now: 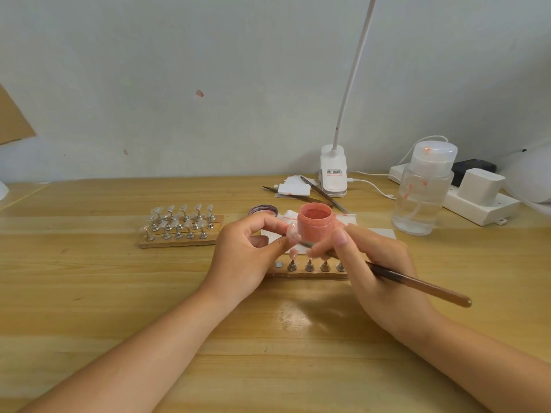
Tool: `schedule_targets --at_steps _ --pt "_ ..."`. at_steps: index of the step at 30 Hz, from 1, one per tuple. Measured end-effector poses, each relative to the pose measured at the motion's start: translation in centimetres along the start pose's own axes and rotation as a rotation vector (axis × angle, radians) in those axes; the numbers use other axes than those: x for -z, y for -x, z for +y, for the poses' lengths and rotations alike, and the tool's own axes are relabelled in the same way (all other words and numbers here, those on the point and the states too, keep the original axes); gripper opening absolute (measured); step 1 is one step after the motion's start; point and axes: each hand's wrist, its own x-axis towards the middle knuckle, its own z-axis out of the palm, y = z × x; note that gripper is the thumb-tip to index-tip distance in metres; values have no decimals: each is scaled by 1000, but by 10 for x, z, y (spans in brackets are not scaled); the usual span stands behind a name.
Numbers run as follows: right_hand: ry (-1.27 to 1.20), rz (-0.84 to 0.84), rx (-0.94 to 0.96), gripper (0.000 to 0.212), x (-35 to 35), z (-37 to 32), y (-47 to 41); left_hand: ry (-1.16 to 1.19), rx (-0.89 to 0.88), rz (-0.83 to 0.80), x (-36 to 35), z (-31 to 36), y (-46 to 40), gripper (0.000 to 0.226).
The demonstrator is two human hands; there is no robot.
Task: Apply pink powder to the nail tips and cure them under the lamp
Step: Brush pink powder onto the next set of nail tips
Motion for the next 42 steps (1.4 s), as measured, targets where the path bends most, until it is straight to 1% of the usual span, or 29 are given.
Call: schedule_targets --at_steps 3,6,9,12,15,16,18,20,21,23,25,28,29,31,34,36,38,40,42 --pt "-25 -3 21 51 1 -1 1 0 16 11 -1 -1 -1 6" --pt "-5 36 48 44 2 -1 0 -6 9 12 0 -2 -1 7" --pt "-2 -16 15 41 1 -2 0 25 15 24 0 -3 -1 7" --pt "16 -41 65 41 0 -2 1 0 29 29 -1 -4 -1 18" --pt "50 32 84 38 0 -1 0 11 41 14 0 -2 -1 7" --pt "62 32 75 38 1 0 0 10 36 18 0 -2 -1 7" --pt "58 -37 59 38 0 -1 0 14 40 26 -1 -2 -1 7" --pt "50 -93 68 38 1 -2 1 -1 42 44 -1 -2 -1 13" --pt "52 -86 83 36 1 -3 1 0 43 49 -1 -3 -2 13" --pt "52 -29 115 29 3 -4 0 7 39 40 -1 -3 -2 6" --pt "25 39 121 25 4 -5 -1 6 29 44 0 -3 -1 7" --pt "-15 94 65 9 5 -7 -2 -10 15 46 0 -3 0 7" --pt "-33 105 35 8 5 -7 -2 -14 14 54 0 -3 0 8" --pt "-93 131 -28 19 7 -8 -6 -17 14 73 1 -4 -1 6" --pt "-185 199 -125 32 13 -8 -19 -31 2 93 1 -4 -1 10" --pt "-190 232 -164 40 20 -6 -32 -33 -8 87 0 -4 -1 9" --pt "-120 228 -178 46 25 -2 -47 -22 -30 69 0 -4 0 6" --pt "-18 184 -190 47 28 5 -62 -9 -45 55 1 -4 0 3" --pt "123 116 -213 48 27 12 -77 -21 -58 67 1 -5 -1 12"
